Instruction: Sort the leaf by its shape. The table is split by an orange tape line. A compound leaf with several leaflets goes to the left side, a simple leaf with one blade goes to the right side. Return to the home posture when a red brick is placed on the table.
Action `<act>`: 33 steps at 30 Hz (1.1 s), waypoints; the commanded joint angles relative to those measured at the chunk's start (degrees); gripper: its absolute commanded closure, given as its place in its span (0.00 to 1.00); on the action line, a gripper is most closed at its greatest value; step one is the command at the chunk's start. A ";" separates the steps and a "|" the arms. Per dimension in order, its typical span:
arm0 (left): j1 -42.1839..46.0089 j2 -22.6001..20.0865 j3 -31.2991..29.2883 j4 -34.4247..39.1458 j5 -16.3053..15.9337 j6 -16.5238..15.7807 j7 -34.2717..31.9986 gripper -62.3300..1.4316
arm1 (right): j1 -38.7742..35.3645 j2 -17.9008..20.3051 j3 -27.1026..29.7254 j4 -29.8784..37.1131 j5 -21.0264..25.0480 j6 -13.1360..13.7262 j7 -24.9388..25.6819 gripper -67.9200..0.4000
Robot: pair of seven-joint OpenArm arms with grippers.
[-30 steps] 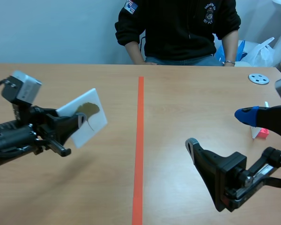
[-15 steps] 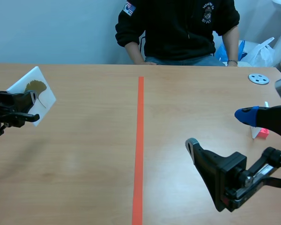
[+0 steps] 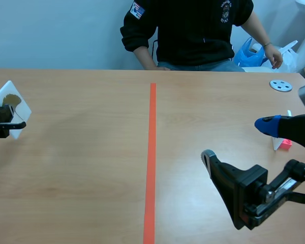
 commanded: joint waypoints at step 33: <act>-4.90 -1.07 4.42 -15.15 1.46 -6.19 -8.24 0.39 | 0.81 0.46 0.59 0.00 0.39 -0.20 1.09 0.00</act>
